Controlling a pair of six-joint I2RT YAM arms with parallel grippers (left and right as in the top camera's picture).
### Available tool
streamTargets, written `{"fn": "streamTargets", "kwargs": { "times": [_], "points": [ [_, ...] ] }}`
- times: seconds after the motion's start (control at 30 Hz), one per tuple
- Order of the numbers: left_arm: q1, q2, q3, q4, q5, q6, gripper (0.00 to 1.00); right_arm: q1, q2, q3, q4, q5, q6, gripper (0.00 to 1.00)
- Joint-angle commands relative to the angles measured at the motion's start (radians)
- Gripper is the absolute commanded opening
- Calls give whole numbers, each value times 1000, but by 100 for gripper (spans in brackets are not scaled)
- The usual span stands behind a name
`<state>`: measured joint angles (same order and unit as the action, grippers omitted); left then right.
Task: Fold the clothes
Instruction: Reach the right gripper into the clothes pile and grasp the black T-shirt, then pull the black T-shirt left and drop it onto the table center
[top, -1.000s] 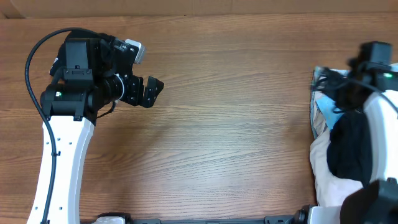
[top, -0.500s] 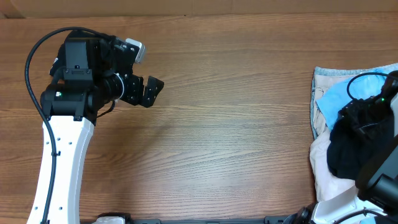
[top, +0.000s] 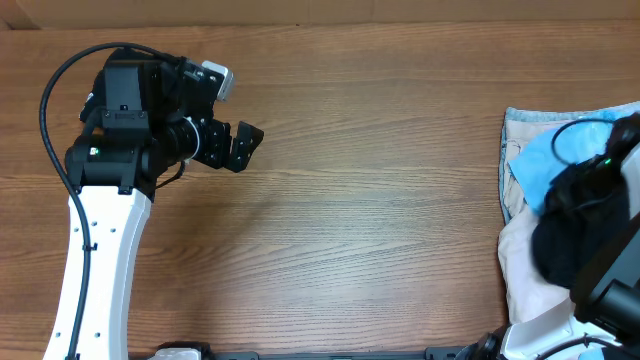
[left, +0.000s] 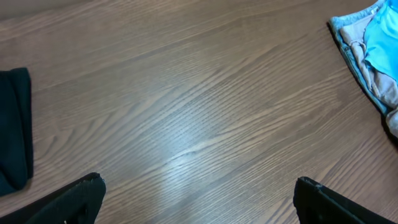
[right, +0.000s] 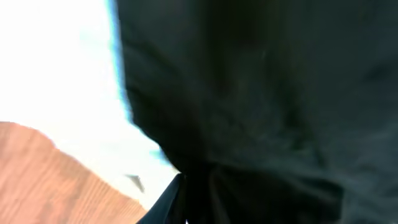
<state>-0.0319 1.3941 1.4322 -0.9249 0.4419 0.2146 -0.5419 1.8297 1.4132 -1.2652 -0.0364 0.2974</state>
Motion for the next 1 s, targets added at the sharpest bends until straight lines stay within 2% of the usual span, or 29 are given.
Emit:
{"fn": "streamTargets", "kwargs": {
  "times": [0.0,0.03,0.27,0.4,0.53,0.67,0.77,0.87,0.93,0.97],
  "points": [
    [5,-3,26,5,20,21,100,-2,-78,145,-35,6,-40,7],
    [5,-3,26,4,20,21,100,-2,-82,175,-54,11,-43,4],
    [6,-3,27,-32,19,17,100,-17,-105,275,-62,-68,-55,4],
    [11,-3,96,-37,19,18,100,9,-108,322,-34,-306,-173,4],
    [49,-3,279,-79,-18,-1,100,110,-124,474,-54,-529,-174,4],
    [107,-3,466,-108,-112,-63,100,345,-137,680,-62,-616,-139,4],
    [160,-3,576,-119,-233,-154,100,618,-137,774,-41,-615,-122,4],
    [219,-3,649,-118,-286,-173,100,929,-125,779,25,-604,-122,4],
    [256,-3,688,-118,-289,-174,100,1135,-93,779,47,-568,-165,11],
    [270,-3,705,-118,-289,-174,100,1217,-77,779,44,-532,-197,18]
  ]
}}
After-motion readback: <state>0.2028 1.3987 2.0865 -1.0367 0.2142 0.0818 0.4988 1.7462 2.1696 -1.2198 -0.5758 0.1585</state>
